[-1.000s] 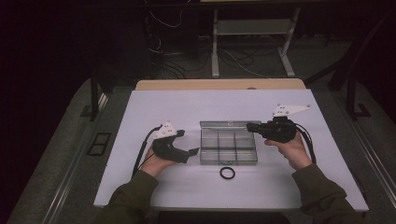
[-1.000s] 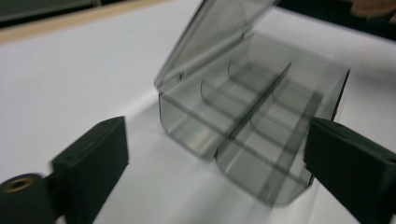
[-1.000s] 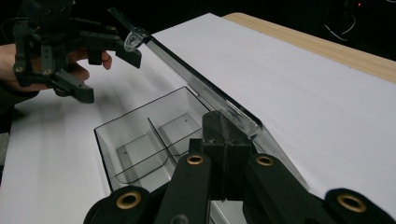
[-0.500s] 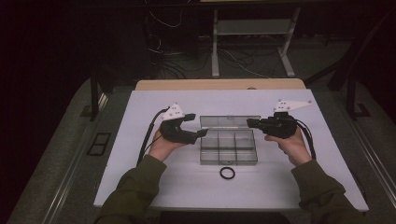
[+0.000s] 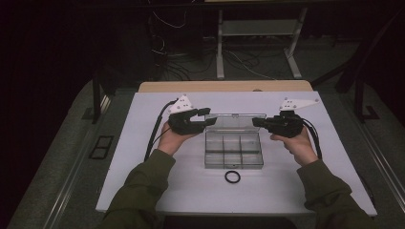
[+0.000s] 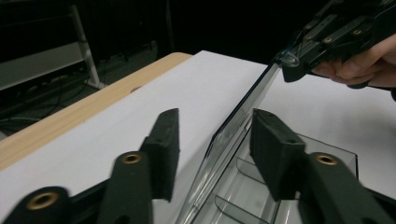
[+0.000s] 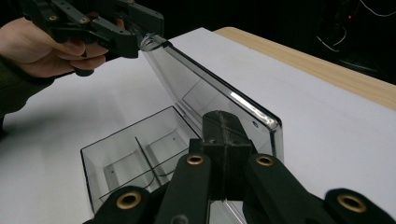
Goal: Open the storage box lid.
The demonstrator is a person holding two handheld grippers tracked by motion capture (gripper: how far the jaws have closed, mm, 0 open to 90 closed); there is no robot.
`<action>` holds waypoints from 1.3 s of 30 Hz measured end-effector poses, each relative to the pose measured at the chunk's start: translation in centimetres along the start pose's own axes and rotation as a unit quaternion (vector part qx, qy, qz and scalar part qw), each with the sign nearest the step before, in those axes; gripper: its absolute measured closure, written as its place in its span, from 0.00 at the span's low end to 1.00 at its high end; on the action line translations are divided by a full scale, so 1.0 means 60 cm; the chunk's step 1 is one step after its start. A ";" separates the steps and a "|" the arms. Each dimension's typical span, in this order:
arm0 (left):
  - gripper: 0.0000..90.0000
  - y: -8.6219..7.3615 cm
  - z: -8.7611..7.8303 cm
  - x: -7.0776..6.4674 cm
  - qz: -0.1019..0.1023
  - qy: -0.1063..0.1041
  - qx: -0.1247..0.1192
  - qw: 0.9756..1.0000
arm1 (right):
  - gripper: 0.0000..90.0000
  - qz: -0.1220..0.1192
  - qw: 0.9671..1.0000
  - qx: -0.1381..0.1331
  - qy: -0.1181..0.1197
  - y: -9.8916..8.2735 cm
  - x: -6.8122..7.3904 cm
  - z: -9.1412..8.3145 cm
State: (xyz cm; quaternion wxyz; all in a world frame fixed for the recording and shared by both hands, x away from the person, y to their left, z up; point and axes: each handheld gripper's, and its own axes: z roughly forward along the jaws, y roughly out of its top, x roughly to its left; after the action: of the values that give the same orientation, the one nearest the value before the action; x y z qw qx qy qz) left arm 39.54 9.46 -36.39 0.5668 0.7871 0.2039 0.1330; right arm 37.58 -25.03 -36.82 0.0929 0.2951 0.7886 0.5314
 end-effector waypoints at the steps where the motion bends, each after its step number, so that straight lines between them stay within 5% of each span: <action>1: 0.64 0.001 0.001 0.002 0.002 -0.002 0.000 1.000 | 0.99 -0.001 1.000 0.000 -0.001 0.001 -0.001 0.001; 7: 0.76 -0.001 0.005 0.012 -0.002 -0.005 -0.007 1.000 | 0.99 0.000 1.000 0.000 -0.003 0.006 -0.006 0.005; 21: 0.80 0.002 0.015 0.032 -0.009 -0.003 -0.012 1.000 | 0.99 -0.009 1.000 -0.001 -0.018 0.011 -0.010 -0.006; 33: 0.80 0.005 0.023 0.045 -0.024 0.001 -0.006 1.000 | 0.79 -0.013 0.998 -0.027 -0.061 0.018 -0.019 -0.045; 39: 0.80 0.009 0.026 0.051 -0.028 0.002 0.003 1.000 | 0.67 -0.017 0.996 -0.034 -0.074 0.021 -0.033 -0.040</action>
State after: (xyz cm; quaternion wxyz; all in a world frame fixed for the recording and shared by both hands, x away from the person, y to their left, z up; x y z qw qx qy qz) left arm 43.01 9.45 -36.46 0.5674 0.7825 0.2278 0.1180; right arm 38.52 -27.68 -35.04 0.1707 0.3167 0.7659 0.5329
